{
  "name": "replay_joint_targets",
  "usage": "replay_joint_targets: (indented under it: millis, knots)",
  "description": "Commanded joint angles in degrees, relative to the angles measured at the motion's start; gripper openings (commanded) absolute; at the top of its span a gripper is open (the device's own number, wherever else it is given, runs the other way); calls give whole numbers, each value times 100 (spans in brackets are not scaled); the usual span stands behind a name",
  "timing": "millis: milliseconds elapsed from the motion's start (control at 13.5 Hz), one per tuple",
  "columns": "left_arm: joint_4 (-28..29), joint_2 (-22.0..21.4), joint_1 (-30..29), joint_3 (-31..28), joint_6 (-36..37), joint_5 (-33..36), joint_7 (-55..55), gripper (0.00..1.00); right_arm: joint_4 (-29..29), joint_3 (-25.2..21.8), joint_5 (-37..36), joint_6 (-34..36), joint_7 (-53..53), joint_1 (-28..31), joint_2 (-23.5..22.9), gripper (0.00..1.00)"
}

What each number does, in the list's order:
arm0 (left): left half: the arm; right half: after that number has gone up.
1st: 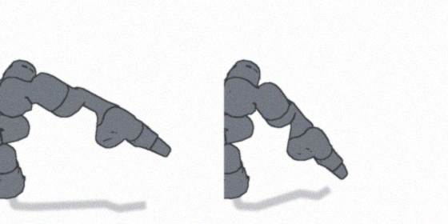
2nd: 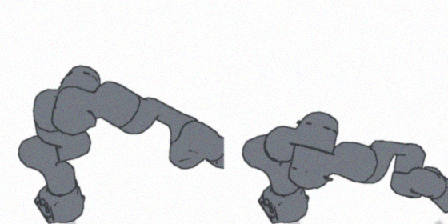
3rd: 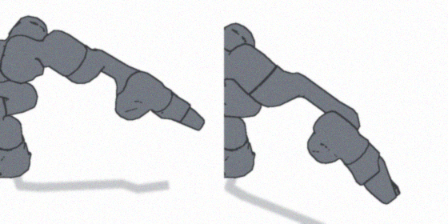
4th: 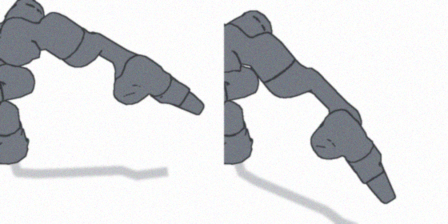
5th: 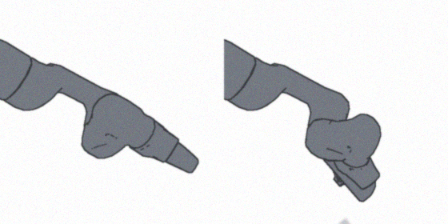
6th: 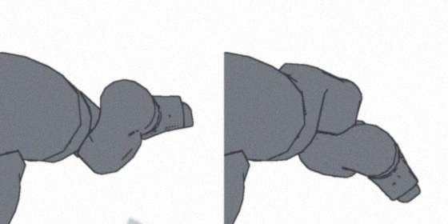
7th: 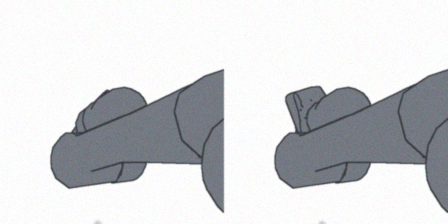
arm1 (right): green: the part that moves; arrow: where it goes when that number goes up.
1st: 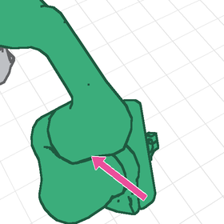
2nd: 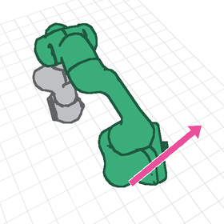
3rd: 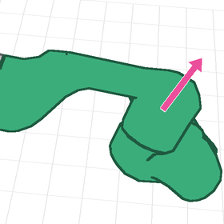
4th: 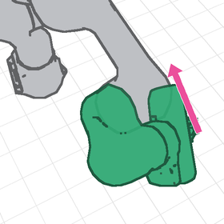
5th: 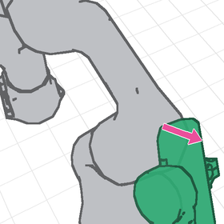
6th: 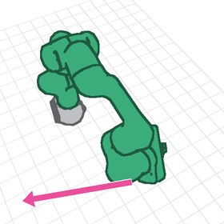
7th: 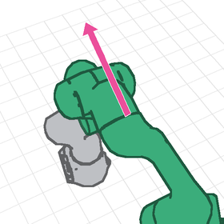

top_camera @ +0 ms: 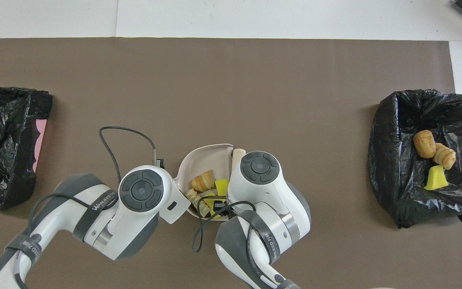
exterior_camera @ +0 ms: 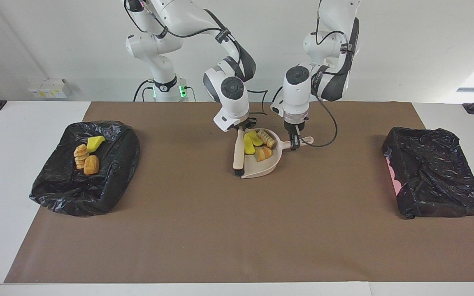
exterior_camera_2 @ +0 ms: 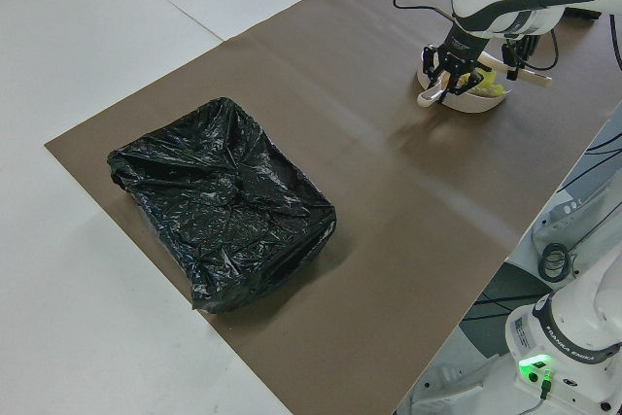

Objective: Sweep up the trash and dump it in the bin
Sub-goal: 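Carry the dustpan to the black bag and tip it with the left gripper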

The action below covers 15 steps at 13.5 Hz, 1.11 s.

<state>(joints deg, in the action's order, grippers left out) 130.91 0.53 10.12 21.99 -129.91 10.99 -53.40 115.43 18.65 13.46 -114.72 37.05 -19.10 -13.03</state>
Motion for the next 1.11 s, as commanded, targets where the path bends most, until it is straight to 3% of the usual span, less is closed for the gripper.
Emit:
replay_joint_targets:
  millis: [0,371,741,1038]
  knots:
    - [84,-88,-72,-72,10,61,-92,0,-21,33,-115,484,-22,362,309,0]
    - [-91,-114,-204,-290,97,0,-206,0,49,42,-441,917,-163,487,591,0]
    - [-302,-701,-204,-1563,818,-53,-1222,0,419,86,-424,495,-41,188,820,0]
    - [-504,-958,-212,-2768,1125,-245,-2216,0,454,77,-424,109,829,-681,749,0]
